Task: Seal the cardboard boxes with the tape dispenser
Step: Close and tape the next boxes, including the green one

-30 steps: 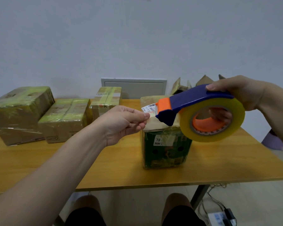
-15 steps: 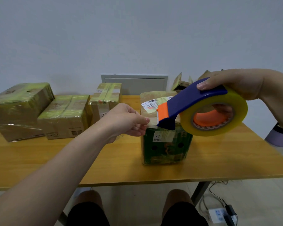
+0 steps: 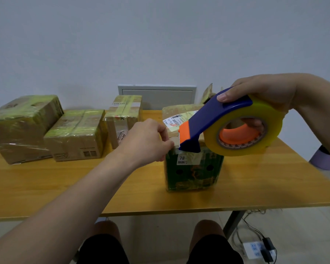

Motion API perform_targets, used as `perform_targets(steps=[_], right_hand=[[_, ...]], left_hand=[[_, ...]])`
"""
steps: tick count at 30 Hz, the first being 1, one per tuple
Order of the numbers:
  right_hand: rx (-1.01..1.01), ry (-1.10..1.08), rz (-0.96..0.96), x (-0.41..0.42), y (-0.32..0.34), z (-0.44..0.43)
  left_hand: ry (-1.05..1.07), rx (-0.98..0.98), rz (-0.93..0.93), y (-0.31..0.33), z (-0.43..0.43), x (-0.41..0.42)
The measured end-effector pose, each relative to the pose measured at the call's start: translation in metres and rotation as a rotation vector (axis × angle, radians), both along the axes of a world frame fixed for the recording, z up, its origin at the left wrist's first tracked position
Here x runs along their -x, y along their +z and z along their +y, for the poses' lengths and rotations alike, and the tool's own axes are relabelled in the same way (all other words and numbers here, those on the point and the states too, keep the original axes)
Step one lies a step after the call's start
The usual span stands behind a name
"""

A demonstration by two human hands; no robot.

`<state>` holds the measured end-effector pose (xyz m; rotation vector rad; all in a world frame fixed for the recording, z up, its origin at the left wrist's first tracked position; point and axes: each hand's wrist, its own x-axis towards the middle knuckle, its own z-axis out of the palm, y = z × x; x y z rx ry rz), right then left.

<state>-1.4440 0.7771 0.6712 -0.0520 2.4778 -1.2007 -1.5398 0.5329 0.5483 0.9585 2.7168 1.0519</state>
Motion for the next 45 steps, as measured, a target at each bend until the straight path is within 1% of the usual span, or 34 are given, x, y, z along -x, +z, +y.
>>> perform_targets(steps=[2,3,7,11,14,17,19,22,25,28,29,31,33,35,36,37,38,39,40,42,45], right_hand=[[-0.031,0.001,0.0,0.002,0.002,-0.003],[-0.044,0.0,-0.004,0.003,0.003,-0.005],[-0.066,-0.005,-0.036,0.009,0.009,-0.013],[-0.105,0.0,-0.05,0.011,0.012,-0.017],[-0.117,0.003,-0.045,0.011,0.014,-0.017],[-0.112,-0.006,-0.042,0.011,0.016,-0.017],[-0.13,-0.011,-0.034,0.011,0.016,-0.018],[-0.152,-0.02,-0.025,0.012,0.018,-0.018],[-0.179,-0.028,-0.01,0.012,0.018,-0.016],[-0.202,-0.042,0.01,0.013,0.016,-0.015],[-0.2,-0.043,0.013,0.013,0.015,-0.014],[-0.19,-0.051,0.012,0.013,0.012,-0.013],[-0.181,-0.055,0.005,0.013,0.009,-0.012],[-0.177,-0.052,0.0,0.014,0.007,-0.011],[-0.172,-0.052,-0.001,0.014,0.006,-0.01],[-0.162,-0.053,-0.004,0.015,0.006,-0.009],[-0.15,-0.057,-0.008,0.015,0.006,-0.008],[-0.138,-0.063,-0.012,0.015,0.006,-0.007],[-0.125,-0.072,-0.015,0.014,0.006,-0.005],[-0.106,-0.088,-0.019,0.013,0.003,0.002],[-0.004,-0.102,-0.073,0.009,-0.001,0.018]], left_hand=[[0.008,-0.018,0.028,-0.003,-0.001,-0.001],[0.011,-0.029,0.013,-0.004,-0.002,0.0],[0.008,-0.117,-0.175,-0.004,-0.006,0.006],[-0.022,-0.147,-0.288,-0.005,-0.007,0.011],[-0.032,-0.124,-0.308,-0.005,-0.005,0.014],[-0.047,-0.025,-0.193,-0.005,-0.001,0.017],[-0.063,0.023,-0.169,-0.004,-0.001,0.017],[-0.097,0.038,-0.276,-0.005,-0.003,0.018],[-0.122,0.082,-0.309,-0.006,-0.005,0.02],[-0.139,0.005,-0.423,-0.007,-0.006,0.02],[-0.15,0.003,-0.428,-0.009,-0.007,0.019],[-0.165,0.04,-0.354,-0.012,-0.007,0.018],[-0.098,0.091,-0.135,-0.014,-0.008,0.018],[-0.034,0.04,0.099,-0.01,-0.004,0.022],[-0.062,-0.037,0.143,-0.008,0.001,0.023],[-0.107,-0.128,0.109,-0.006,0.007,0.024],[-0.15,-0.214,0.016,-0.004,0.014,0.024],[-0.191,-0.271,-0.084,-0.008,0.02,0.024],[-0.239,-0.275,-0.152,-0.015,0.024,0.024],[-0.283,-0.18,-0.142,-0.027,0.032,0.027],[-0.305,-0.073,-0.024,-0.03,0.042,0.035]])
